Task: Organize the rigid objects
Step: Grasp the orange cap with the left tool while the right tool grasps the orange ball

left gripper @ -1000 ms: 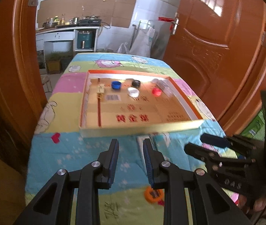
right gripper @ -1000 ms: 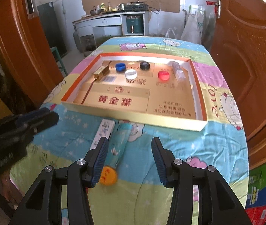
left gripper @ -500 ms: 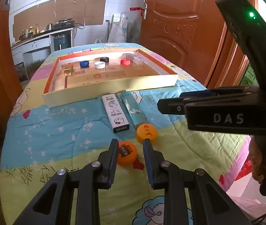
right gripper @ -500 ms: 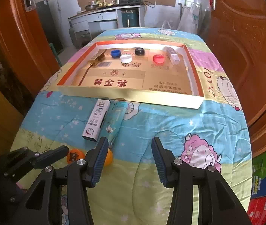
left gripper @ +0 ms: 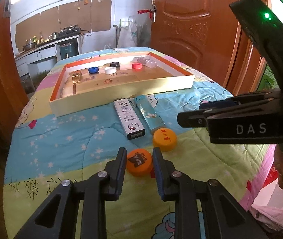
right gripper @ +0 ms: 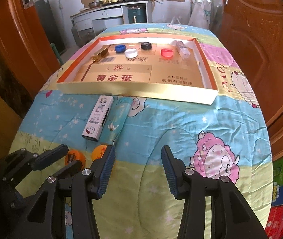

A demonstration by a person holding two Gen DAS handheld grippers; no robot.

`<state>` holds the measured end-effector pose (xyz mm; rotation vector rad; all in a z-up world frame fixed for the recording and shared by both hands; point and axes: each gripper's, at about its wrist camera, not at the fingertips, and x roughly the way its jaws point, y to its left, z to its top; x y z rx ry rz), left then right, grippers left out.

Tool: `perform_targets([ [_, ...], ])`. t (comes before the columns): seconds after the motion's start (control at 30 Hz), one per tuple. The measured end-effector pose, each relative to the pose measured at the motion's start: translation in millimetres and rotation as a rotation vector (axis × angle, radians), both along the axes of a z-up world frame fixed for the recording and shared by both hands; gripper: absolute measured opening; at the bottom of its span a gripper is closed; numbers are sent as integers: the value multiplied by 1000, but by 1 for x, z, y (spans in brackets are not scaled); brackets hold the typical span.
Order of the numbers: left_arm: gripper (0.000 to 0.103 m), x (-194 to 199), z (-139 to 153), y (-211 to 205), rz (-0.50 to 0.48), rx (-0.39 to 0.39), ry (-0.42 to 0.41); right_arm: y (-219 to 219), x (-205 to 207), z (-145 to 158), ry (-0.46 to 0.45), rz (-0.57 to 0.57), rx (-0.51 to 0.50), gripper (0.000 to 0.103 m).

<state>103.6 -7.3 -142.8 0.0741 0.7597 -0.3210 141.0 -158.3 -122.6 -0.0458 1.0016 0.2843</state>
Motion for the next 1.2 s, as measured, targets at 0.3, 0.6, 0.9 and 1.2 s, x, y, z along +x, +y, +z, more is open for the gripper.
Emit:
perform_targets([
  [0.3,31,2,-10,-3,-14,2,13,4,-4,-5,10,11,0,49],
  [0.6,30,-1,-6,13,28,-37,20,12,-12,-9,28,71,50,49],
  [0.9,30,-3,4,38,103,-52,7,35,-7,-20,37,106,31,49],
  [1.2,30,-1,6,51,137,-62,1,33,-7,-20,31,81,8,31],
])
